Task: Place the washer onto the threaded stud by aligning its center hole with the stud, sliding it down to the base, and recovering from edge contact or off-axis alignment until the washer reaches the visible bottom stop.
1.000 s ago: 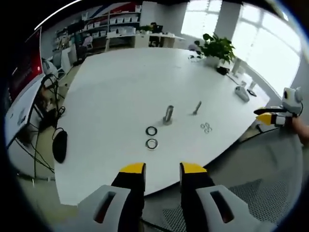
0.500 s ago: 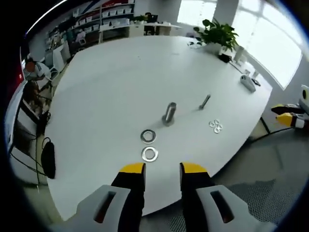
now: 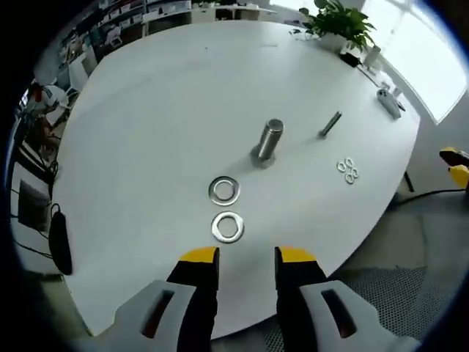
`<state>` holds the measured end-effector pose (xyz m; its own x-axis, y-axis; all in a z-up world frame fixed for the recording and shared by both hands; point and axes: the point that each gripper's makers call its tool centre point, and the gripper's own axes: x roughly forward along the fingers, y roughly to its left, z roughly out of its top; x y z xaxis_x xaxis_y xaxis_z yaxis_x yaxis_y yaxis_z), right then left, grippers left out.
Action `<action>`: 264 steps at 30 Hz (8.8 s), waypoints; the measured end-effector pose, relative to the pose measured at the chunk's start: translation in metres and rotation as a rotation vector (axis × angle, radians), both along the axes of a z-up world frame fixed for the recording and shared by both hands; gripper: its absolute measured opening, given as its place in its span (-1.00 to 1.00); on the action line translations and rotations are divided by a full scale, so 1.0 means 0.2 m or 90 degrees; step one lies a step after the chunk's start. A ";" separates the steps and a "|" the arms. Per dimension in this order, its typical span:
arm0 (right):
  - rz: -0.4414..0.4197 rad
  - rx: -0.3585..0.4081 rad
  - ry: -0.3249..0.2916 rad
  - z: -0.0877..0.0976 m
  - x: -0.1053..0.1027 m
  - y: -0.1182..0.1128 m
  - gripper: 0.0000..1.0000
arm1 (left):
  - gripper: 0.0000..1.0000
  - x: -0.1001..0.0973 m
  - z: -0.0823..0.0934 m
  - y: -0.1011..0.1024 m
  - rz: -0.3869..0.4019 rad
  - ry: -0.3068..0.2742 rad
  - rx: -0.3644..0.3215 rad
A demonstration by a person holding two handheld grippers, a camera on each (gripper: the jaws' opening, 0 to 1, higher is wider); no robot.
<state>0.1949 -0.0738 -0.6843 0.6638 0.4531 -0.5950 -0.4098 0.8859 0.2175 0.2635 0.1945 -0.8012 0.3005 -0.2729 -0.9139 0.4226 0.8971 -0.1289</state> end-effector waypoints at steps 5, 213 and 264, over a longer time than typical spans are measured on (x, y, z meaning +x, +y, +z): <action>-0.002 0.006 -0.007 0.01 0.00 0.00 -0.43 | -0.40 -0.01 -0.07 -0.03 -0.004 0.043 -0.010; -0.008 -0.018 0.003 -0.01 0.01 -0.02 -0.48 | -0.32 0.44 -0.10 -0.25 -0.339 0.036 0.162; -0.003 -0.024 0.010 -0.02 0.00 -0.02 -0.48 | -0.36 0.31 -0.19 -0.06 -0.232 0.107 0.175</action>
